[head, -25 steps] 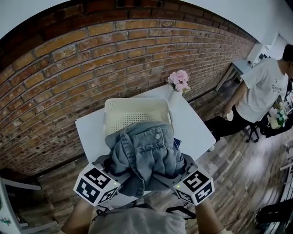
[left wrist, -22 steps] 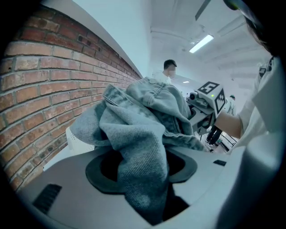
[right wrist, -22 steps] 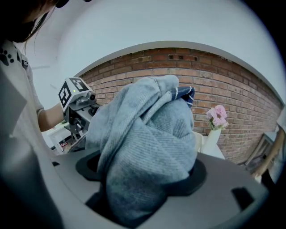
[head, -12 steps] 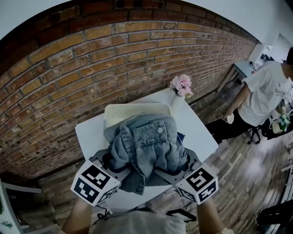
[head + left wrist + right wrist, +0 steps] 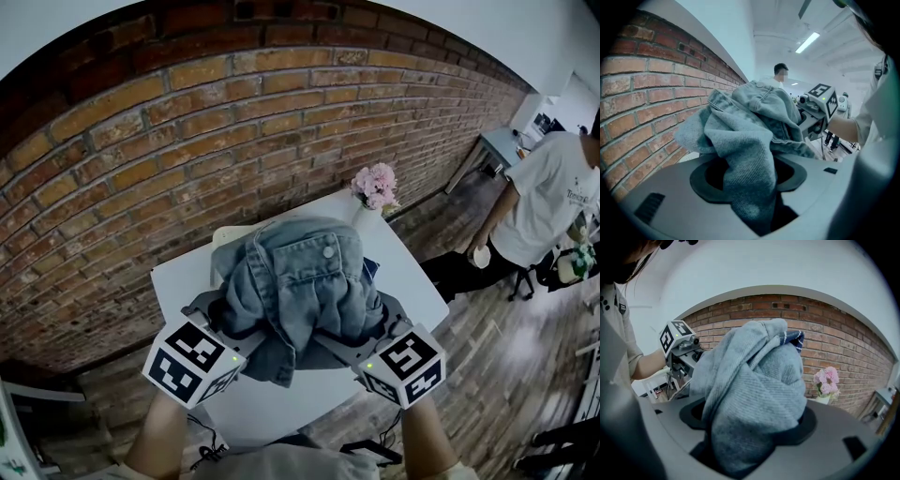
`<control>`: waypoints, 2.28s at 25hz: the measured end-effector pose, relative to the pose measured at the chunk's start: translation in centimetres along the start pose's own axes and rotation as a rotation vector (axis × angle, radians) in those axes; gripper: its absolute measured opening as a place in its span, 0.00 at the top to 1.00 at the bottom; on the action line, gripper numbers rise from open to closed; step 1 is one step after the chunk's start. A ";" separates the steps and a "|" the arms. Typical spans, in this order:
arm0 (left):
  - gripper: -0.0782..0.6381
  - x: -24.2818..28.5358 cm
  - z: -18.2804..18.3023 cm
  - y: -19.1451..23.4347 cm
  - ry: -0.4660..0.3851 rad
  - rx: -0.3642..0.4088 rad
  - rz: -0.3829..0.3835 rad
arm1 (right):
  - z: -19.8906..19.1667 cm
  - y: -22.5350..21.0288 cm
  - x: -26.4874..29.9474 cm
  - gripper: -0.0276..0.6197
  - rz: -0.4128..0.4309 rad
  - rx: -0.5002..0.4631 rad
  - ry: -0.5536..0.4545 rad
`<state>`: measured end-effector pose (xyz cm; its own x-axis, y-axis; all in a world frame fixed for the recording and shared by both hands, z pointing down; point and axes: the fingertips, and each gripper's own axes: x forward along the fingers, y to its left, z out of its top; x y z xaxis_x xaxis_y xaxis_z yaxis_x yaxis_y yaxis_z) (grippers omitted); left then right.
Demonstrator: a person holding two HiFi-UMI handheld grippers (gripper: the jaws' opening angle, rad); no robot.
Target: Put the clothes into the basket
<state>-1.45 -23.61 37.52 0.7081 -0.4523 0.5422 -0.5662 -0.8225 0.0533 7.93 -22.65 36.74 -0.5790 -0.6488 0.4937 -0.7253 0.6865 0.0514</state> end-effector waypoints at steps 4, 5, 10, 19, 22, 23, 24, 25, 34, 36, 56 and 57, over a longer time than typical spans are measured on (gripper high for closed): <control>0.58 0.8 0.8 1.9 -0.008 0.014 0.017 | 0.9 -1.4 1.5 0.38 -0.011 -0.018 -0.012; 0.58 1.1 0.9 2.4 -0.008 0.017 0.021 | 1.0 -1.8 1.9 0.38 -0.012 -0.023 -0.014; 0.58 2.5 1.2 4.4 -0.008 0.023 0.035 | 1.3 -3.4 3.8 0.38 -0.014 -0.034 -0.018; 0.58 6.2 1.6 7.9 -0.027 0.036 0.066 | 1.0 -7.1 7.2 0.38 -0.034 -0.058 -0.032; 0.58 8.0 0.8 9.1 -0.020 0.026 0.074 | -0.1 -8.3 8.9 0.38 -0.036 -0.058 -0.016; 0.58 8.6 0.5 9.4 -0.016 0.024 0.078 | -0.6 -8.6 9.4 0.38 -0.033 -0.050 -0.010; 0.58 9.2 0.1 9.7 -0.009 0.016 0.079 | -1.1 -9.0 10.0 0.38 -0.030 -0.040 -0.002; 0.58 9.9 -0.5 10.0 0.003 0.004 0.080 | -1.8 -9.3 10.5 0.38 -0.028 -0.028 0.011; 0.60 13.9 -6.2 10.6 0.202 -0.118 0.049 | -8.1 -9.5 14.6 0.38 0.052 0.121 0.200; 0.60 14.4 -7.2 10.6 0.236 -0.138 0.047 | -9.2 -9.3 15.1 0.38 0.064 0.149 0.247; 0.60 17.0 -11.4 11.1 0.399 -0.268 0.087 | -13.5 -9.4 17.4 0.37 0.033 0.257 0.475; 0.60 17.1 -11.7 11.1 0.412 -0.284 0.086 | -14.0 -9.3 17.5 0.37 0.037 0.292 0.485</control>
<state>-0.55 -36.45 57.22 0.4610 -0.2936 0.8374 -0.7480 -0.6363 0.1887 9.76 -35.81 57.06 -0.4190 -0.3538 0.8362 -0.8207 0.5415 -0.1821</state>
